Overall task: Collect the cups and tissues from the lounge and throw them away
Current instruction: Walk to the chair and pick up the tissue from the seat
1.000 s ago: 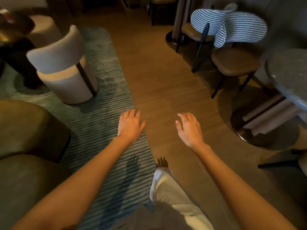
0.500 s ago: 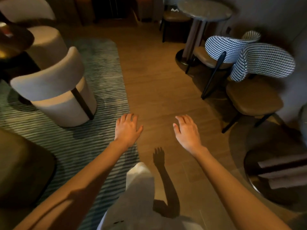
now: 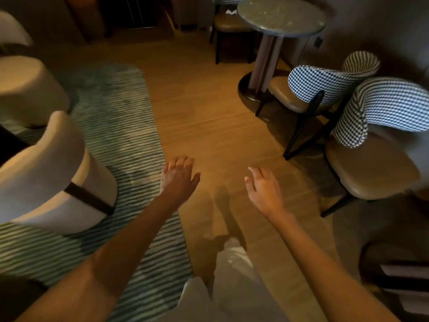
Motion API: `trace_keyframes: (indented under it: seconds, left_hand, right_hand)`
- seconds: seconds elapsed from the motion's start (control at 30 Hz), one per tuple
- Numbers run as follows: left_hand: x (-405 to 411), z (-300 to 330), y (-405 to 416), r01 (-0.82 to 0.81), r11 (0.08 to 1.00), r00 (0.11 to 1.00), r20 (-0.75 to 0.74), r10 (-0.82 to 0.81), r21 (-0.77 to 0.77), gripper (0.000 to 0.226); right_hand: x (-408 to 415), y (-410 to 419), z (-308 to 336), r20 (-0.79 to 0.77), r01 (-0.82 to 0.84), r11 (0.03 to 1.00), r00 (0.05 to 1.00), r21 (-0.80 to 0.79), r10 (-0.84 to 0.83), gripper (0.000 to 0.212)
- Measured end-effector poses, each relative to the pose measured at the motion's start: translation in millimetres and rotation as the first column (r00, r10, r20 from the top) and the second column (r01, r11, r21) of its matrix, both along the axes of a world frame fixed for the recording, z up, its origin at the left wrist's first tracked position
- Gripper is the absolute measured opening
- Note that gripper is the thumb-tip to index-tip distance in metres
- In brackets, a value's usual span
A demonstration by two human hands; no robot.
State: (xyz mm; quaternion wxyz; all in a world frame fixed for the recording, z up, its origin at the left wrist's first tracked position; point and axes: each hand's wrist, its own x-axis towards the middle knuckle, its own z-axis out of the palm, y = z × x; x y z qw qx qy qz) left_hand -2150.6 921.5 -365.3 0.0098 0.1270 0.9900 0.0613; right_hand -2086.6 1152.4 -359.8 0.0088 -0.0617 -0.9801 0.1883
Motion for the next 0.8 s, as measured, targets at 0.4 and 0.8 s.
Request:
trace_keyframes:
  seconds: [0.4, 0.8]
  left_hand:
    - [-287.0, 7.6, 95.2, -0.113, 0.993, 0.993, -0.016, 0.113, 0.022, 0.052]
    - [-537.6, -22.5, 103.1, -0.189, 0.982, 0.981, 0.038, 0.188, 0.010, 0.052]
  right_hand:
    - [-329.9, 89.9, 5.2, -0.073, -0.152, 0.987, 0.985, 0.048, 0.155, 0.040]
    - [-602.4, 92.4, -21.9, -0.007, -0.254, 0.967, 0.967, 0.017, 0.254, 0.040]
